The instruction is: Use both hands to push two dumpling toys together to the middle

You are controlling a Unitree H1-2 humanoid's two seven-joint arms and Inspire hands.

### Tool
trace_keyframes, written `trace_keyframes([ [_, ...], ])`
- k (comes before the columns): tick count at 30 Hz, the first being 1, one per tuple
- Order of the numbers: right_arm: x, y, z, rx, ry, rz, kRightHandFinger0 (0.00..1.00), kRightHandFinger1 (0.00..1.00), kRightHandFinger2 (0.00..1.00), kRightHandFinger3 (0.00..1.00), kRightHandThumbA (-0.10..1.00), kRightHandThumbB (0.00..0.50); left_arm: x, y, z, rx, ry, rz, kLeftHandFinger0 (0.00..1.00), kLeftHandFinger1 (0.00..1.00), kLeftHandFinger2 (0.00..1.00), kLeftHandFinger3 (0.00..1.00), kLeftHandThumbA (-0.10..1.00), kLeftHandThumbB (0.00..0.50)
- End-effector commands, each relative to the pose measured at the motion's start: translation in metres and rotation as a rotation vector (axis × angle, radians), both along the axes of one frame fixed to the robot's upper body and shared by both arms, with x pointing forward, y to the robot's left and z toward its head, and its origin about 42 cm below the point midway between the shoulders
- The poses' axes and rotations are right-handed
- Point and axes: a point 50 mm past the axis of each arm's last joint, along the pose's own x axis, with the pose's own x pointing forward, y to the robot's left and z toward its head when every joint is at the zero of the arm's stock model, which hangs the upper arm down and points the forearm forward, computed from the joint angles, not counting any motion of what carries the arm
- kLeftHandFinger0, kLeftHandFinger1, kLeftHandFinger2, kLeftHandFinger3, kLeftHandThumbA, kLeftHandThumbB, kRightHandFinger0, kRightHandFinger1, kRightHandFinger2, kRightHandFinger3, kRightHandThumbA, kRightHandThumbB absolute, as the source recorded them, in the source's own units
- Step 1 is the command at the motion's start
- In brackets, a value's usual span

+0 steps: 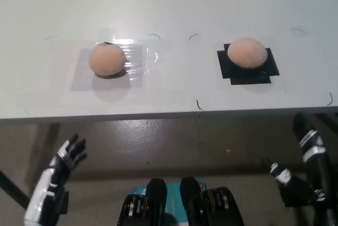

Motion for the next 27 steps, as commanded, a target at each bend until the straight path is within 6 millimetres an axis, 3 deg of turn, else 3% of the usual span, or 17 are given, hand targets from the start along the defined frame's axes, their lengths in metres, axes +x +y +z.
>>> trace_keyframes([
  [1,0.017,-0.008,0.039,-0.003,-0.123,0.004,1.0,1.0,1.0,1.0,1.0,0.277,0.011,0.01,0.04,0.028,-0.173,-0.016,1.0,1.0,1.0,1.0,1.0,0.29],
  [9,0.058,-0.018,0.07,-0.053,-0.157,0.063,1.0,1.0,1.0,1.0,1.0,0.315,0.047,0.03,0.077,0.03,-0.24,-0.002,1.0,1.0,1.0,1.0,1.0,0.252],
  [14,0.086,-0.022,0.089,0.021,-0.145,0.082,1.0,1.0,1.0,1.0,1.0,0.271,0.078,0.041,0.094,0.037,-0.257,-0.008,1.0,1.0,1.0,1.0,1.0,0.284],
  [18,0.112,-0.027,0.102,0.052,-0.141,0.09,1.0,1.0,1.0,1.0,1.0,0.244,0.109,0.049,0.107,0.049,-0.233,-0.009,1.0,1.0,1.0,1.0,1.0,0.346],
  [23,0.15,-0.03,0.113,0.08,-0.096,0.088,1.0,1.0,1.0,1.0,1.0,0.262,0.151,0.054,0.123,0.074,-0.201,0.001,1.0,1.0,1.0,1.0,1.0,0.316],
  [27,0.179,-0.032,0.117,0.105,-0.069,0.08,1.0,1.0,1.0,1.0,1.0,0.263,0.18,0.056,0.134,0.109,-0.167,0.011,1.0,1.0,1.0,1.0,1.0,0.337],
])
